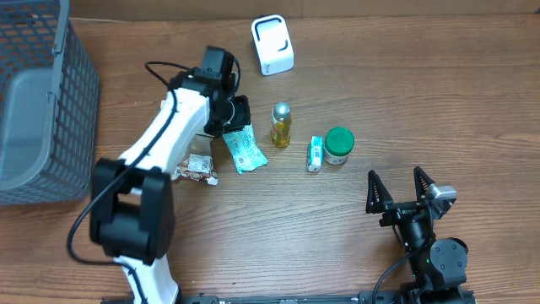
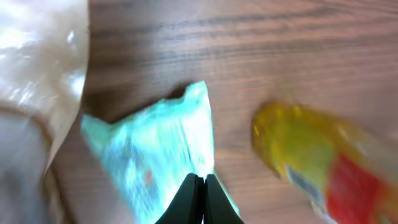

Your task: Scan the item barcode

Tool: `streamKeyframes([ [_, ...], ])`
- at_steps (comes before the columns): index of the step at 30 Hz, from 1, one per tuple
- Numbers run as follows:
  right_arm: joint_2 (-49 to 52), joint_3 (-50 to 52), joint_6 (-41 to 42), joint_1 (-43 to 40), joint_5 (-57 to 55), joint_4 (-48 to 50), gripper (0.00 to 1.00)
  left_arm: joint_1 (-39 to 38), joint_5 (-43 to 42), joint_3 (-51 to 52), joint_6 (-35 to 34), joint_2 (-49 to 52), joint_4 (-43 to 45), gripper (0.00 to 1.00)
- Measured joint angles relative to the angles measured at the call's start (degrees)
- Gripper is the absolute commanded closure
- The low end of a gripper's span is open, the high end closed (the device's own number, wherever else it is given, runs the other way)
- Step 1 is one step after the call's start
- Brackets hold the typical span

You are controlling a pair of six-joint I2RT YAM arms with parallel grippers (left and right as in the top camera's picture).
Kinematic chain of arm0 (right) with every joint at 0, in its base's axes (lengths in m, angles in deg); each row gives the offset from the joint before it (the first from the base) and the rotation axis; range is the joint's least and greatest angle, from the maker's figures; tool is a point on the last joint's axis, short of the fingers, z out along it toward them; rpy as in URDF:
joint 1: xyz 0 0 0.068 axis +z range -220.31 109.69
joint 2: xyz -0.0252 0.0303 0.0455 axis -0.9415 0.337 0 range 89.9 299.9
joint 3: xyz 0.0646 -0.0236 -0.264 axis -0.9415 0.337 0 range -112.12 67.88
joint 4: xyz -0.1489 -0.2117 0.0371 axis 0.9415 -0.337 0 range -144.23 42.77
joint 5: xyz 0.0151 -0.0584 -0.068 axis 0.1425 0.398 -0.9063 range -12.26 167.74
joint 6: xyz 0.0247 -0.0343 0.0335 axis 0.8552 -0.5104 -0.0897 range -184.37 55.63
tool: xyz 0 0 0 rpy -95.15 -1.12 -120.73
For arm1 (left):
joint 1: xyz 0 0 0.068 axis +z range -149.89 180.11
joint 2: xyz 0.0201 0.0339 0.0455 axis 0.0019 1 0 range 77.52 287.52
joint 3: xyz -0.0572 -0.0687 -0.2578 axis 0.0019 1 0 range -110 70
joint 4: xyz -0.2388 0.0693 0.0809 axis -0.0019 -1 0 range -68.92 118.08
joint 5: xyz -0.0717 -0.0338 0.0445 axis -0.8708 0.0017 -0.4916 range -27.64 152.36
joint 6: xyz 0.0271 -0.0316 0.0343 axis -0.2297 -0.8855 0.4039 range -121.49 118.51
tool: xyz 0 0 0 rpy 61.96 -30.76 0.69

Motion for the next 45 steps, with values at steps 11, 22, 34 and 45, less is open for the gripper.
streamKeyframes([
  [11,0.0,0.0,0.02,0.0,0.02,0.02,0.0,-2.29,-0.61,1.75,1.05,-1.25,-9.03,0.96],
  [22,0.0,0.0,0.02,0.0,0.0,0.04,0.0,-2.29,-0.17,4.13,1.29,6.71,-6.8,0.96],
  [34,0.0,0.0,-0.02,0.0,0.0,0.02,0.0,-1.64,1.22,1.11,2.56,5.38,-8.17,0.96],
  [45,0.0,0.0,0.02,0.02,0.0,0.02,0.0,-1.42,2.86,-0.17,2.32,0.92,-0.39,0.96],
])
